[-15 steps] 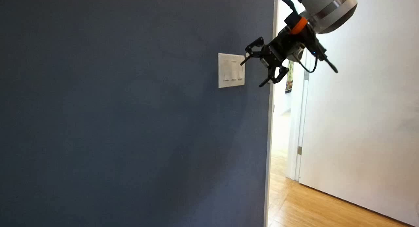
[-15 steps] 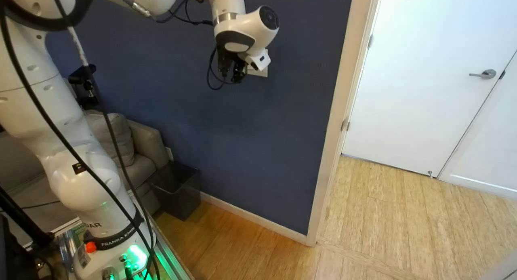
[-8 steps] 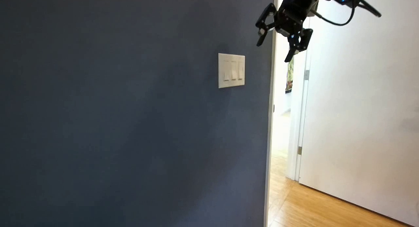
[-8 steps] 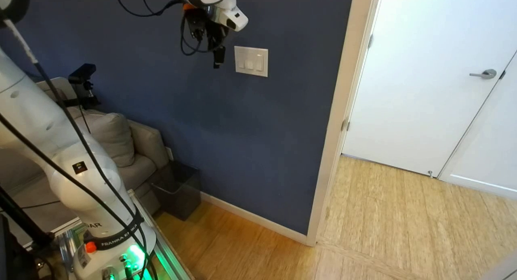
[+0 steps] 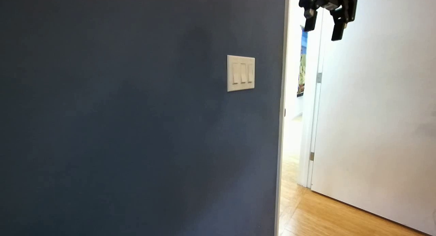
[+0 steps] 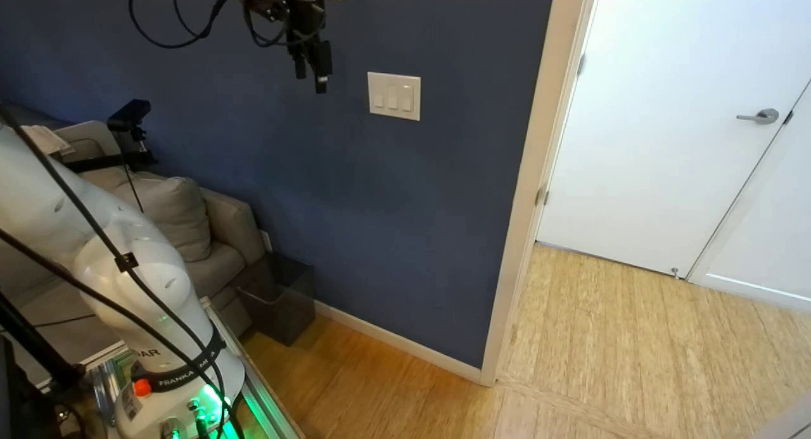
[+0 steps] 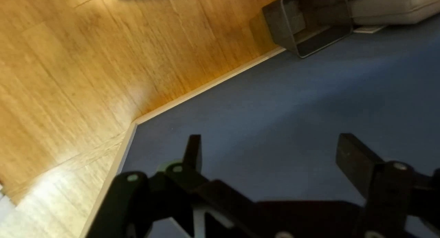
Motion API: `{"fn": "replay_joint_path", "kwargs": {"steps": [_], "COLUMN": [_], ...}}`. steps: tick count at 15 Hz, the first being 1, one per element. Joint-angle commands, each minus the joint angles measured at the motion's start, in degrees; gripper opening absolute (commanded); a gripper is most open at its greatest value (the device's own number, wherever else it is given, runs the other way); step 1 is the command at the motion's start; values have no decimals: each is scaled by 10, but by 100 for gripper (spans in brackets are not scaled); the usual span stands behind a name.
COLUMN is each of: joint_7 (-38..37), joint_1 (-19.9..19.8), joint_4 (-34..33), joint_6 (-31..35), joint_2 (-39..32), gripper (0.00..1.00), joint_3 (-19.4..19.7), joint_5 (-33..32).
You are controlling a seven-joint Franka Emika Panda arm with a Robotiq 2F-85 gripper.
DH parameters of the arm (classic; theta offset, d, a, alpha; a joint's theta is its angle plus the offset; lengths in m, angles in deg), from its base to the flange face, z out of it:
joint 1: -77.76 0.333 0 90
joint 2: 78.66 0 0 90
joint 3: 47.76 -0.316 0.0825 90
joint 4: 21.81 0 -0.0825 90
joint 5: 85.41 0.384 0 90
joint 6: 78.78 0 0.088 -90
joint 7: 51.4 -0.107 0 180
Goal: Flip the light switch on the left
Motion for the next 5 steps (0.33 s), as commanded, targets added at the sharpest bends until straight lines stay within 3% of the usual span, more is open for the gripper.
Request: {"fn": "replay_joint_path", "kwargs": {"steps": [1, 5], "joint_7": [15, 41], "joint_1": [7, 15], "joint_4": [-1, 1], "joint_6": [-5, -8], "joint_2": [8, 24], "gripper": [100, 100], "joint_3": [-3, -7], "joint_5": [-9, -17]}}
